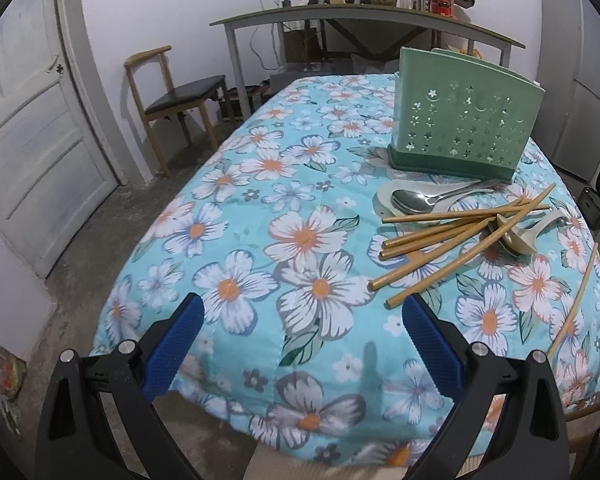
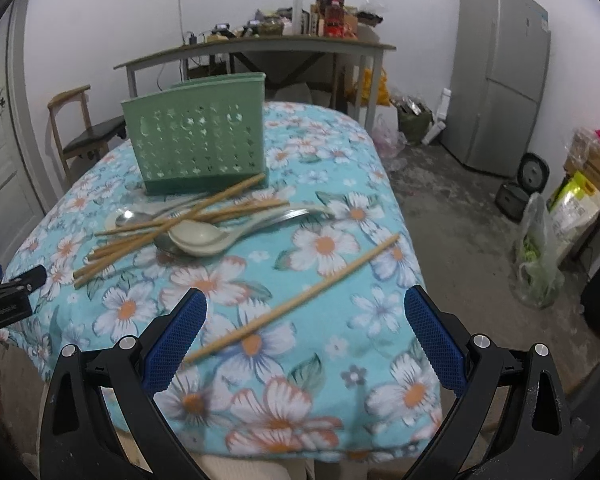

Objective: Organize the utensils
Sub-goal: 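Reach the left tool to the white ladle handle and close on it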

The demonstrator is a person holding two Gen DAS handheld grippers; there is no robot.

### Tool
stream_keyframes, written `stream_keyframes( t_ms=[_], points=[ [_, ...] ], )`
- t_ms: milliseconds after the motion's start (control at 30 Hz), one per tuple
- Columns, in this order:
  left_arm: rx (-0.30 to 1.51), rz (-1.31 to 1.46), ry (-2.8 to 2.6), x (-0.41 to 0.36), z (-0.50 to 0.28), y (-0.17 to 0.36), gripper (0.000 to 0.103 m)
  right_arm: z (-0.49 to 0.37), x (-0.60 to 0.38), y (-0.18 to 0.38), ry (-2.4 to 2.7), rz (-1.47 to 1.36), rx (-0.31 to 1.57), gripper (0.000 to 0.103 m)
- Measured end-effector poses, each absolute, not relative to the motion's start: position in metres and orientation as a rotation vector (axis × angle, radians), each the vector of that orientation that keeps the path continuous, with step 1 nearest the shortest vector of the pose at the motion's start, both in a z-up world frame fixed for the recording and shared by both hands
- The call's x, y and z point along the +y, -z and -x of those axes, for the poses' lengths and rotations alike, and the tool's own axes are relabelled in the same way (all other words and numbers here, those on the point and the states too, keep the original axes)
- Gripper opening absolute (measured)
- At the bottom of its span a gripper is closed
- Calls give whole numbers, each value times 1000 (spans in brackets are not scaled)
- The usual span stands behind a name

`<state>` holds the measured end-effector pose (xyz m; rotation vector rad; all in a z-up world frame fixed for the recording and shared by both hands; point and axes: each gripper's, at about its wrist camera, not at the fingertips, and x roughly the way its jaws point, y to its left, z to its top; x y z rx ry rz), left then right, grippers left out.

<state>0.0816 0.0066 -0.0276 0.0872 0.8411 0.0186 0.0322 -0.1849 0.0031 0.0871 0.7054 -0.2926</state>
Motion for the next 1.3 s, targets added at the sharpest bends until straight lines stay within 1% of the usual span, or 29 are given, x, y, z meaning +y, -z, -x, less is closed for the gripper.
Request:
stream_keyframes(
  t_ms=[167, 500, 800, 1133, 1200, 1233, 1267, 1300],
  points=[
    [836, -68, 87, 8, -100, 33, 97, -47, -180, 0, 244, -85, 650, 95],
    [777, 102, 326, 14, -124, 38, 97, -73, -165, 4, 145, -68, 595, 95],
    [772, 175, 397, 12, -132, 43, 97, -85, -171, 9, 118, -87, 638, 95],
    [710, 147, 421, 18, -134, 30, 96, -88, -175, 8, 63, -162, 645, 95],
    [695, 150, 408, 22, -141, 26, 90, -88, -172, 7, 40, -163, 639, 95],
    [694, 153, 404, 23, -144, 25, 88, -89, -171, 6, 30, -164, 637, 95],
    [694, 163, 401, 25, -148, 24, 84, -90, -169, 5, 20, -162, 635, 95],
    [698, 174, 397, 27, -153, 23, 77, -90, -167, 4, 8, -160, 630, 95]
  ],
)
